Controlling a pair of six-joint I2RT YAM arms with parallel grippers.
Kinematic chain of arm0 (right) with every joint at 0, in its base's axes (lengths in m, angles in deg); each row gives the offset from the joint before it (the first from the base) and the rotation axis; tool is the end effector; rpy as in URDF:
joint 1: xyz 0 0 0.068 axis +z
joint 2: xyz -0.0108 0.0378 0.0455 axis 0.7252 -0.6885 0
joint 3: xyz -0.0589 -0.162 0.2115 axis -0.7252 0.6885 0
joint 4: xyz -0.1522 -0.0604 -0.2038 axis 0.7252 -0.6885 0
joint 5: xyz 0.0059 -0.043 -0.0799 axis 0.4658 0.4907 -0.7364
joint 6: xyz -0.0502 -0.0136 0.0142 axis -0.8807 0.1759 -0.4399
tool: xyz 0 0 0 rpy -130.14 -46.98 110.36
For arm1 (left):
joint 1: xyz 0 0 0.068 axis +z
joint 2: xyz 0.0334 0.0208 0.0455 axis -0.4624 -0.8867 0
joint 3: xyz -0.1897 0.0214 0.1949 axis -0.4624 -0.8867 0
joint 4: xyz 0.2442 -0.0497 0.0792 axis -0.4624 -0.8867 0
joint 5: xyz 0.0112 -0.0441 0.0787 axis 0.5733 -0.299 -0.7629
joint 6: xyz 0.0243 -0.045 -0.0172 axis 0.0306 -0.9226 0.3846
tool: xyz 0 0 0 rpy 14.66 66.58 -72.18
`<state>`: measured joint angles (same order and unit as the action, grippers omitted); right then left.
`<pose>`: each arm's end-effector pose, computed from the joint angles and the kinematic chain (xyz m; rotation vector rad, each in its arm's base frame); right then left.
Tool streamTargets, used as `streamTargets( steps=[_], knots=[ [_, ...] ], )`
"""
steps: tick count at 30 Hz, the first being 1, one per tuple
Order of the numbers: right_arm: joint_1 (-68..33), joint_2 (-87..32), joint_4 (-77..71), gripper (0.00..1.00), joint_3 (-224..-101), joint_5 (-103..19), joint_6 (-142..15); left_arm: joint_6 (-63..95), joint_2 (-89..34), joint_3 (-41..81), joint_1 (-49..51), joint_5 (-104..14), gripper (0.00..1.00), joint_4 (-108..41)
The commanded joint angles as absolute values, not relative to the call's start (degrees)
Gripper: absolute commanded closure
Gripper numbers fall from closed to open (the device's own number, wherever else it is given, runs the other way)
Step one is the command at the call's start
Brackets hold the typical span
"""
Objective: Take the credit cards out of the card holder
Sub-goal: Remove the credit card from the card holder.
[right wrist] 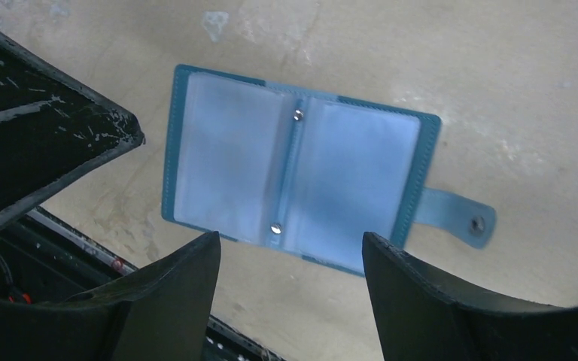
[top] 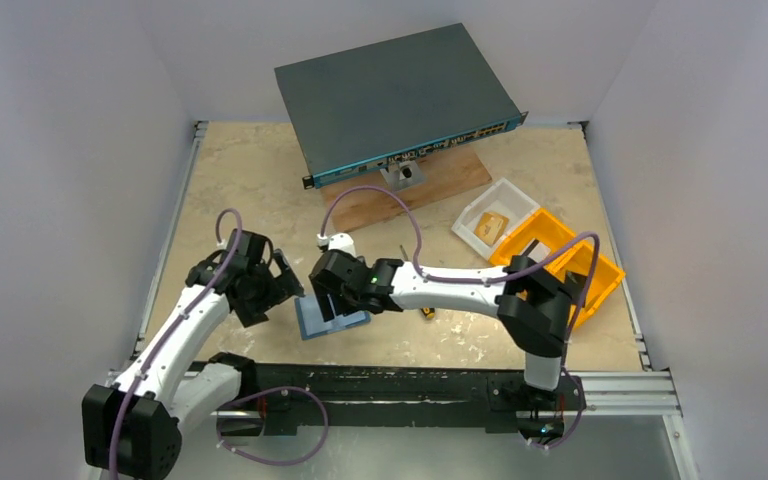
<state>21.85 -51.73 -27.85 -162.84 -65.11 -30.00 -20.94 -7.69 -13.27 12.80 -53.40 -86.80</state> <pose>0.1548 0.3637 0.2155 -0.4998 2.4763 0.4611 0.1581 -0.0416 0.2174 -0.8212 2.6703 -0.2955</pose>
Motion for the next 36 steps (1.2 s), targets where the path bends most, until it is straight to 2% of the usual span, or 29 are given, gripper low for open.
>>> streamTargets(
  steps=[1,7,11,12,13,17,26,36],
  knots=[
    [22.11,-55.4,-25.87,0.32,-167.94,-65.74,-31.1,-22.25,-5.41,-15.38,19.51,-49.0,0.0,-84.36],
    [22.16,-61.04,-25.14,0.33,-172.22,-64.38,-31.09,-21.4,-6.6,-18.49,26.45,-42.0,0.0,-81.11],
    [22.23,-64.27,-26.29,0.33,-174.91,-64.64,-31.05,-21.22,-6.77,-19.13,27.54,-40.7,0.0,-80.28],
    [17.89,-64.68,-26.28,0.34,-175.22,-64.52,-31.18,-21.25,-6.62,-19.16,27.54,-40.67,0.0,-80.24],
    [21.67,-65.02,-26.25,0.34,-175.47,-64.42,-31.23,-21.1,-6.59,-19.15,27.54,-40.67,0.0,-80.25],
    [22.24,-66.76,-26.92,0.35,-176.67,-64.26,-31.03,-20.7,-6.81,-18.82,27.54,-40.69,0.0,-80.3],
    [22.24,-66.57,-27.49,0.48,-175.65,-64.51,-29.38,-20.69,-7.01,-19.04,27.54,-39.73,0.0,-79.7],
    [21.05,-66.05,-24.47,0.77,-170.47,-59.33,-27.18,-19.41,-6.91,-20.01,27.54,-37.13,0.01,-78.86]
  ],
)
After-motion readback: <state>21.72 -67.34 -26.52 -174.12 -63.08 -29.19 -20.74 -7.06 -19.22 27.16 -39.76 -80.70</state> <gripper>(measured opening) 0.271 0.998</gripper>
